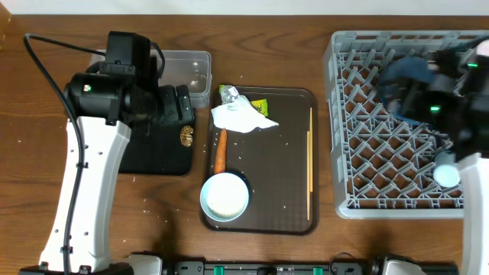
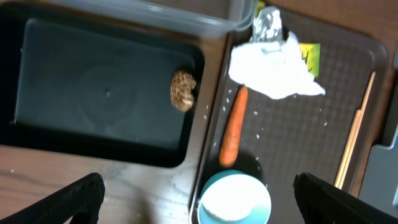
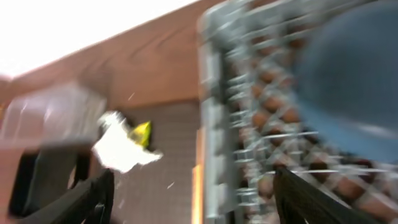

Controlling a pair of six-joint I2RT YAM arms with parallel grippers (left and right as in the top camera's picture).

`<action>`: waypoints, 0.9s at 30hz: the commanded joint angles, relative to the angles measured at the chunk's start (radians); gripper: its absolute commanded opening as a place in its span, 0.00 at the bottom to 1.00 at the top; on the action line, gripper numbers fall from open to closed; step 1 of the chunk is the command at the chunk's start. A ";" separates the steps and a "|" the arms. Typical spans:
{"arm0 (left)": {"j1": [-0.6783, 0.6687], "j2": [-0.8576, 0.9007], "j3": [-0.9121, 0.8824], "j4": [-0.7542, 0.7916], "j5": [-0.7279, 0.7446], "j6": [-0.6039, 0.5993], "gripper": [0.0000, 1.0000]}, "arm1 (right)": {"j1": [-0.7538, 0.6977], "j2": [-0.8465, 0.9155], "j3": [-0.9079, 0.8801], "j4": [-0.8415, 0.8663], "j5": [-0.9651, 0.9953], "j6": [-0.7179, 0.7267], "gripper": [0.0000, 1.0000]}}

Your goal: Sort waste into correct bins and load items into the dishwasher rack

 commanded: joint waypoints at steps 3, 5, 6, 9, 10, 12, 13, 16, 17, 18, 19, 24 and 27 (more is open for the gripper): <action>-0.009 0.040 -0.144 0.097 0.015 0.036 1.00 | 0.174 0.042 0.010 -0.014 0.021 0.018 0.74; -0.026 0.056 -0.190 0.135 0.024 0.079 0.97 | 0.225 0.059 0.010 -0.012 0.049 0.025 0.75; -0.041 0.066 -0.211 0.153 0.024 0.101 0.97 | 0.244 0.068 0.010 -0.011 0.063 0.033 0.75; -0.087 0.100 -0.240 0.187 0.021 0.131 0.96 | 0.283 0.089 0.010 -0.009 0.076 0.043 0.75; -0.107 0.113 -0.245 0.201 0.013 0.140 0.96 | 0.289 0.092 0.010 -0.009 0.078 0.043 0.75; -0.146 0.138 -0.253 0.232 -0.006 0.159 0.93 | 0.296 0.098 0.010 -0.010 0.078 0.044 0.75; -0.163 0.153 -0.255 0.243 -0.023 0.159 0.93 | 0.298 0.100 0.010 -0.010 0.079 0.052 0.75; -0.216 0.212 -0.256 0.257 -0.073 0.159 0.92 | 0.297 0.101 0.010 -0.010 0.079 0.065 0.75; -0.231 0.236 -0.256 0.256 -0.083 0.159 0.90 | 0.297 0.101 0.010 -0.010 0.079 0.066 0.75; -0.243 0.258 -0.256 0.254 -0.087 0.159 0.88 | 0.297 0.101 0.010 -0.010 0.079 0.066 0.75; -0.256 0.285 -0.256 0.253 -0.086 0.158 0.85 | 0.297 0.101 0.010 -0.012 0.079 0.066 0.75; -0.306 0.409 -0.256 0.252 -0.086 0.159 0.70 | 0.297 0.101 0.010 -0.013 0.079 0.066 0.75; -0.330 0.463 -0.256 0.244 -0.086 0.184 0.66 | 0.297 0.101 0.010 -0.013 0.079 0.066 0.75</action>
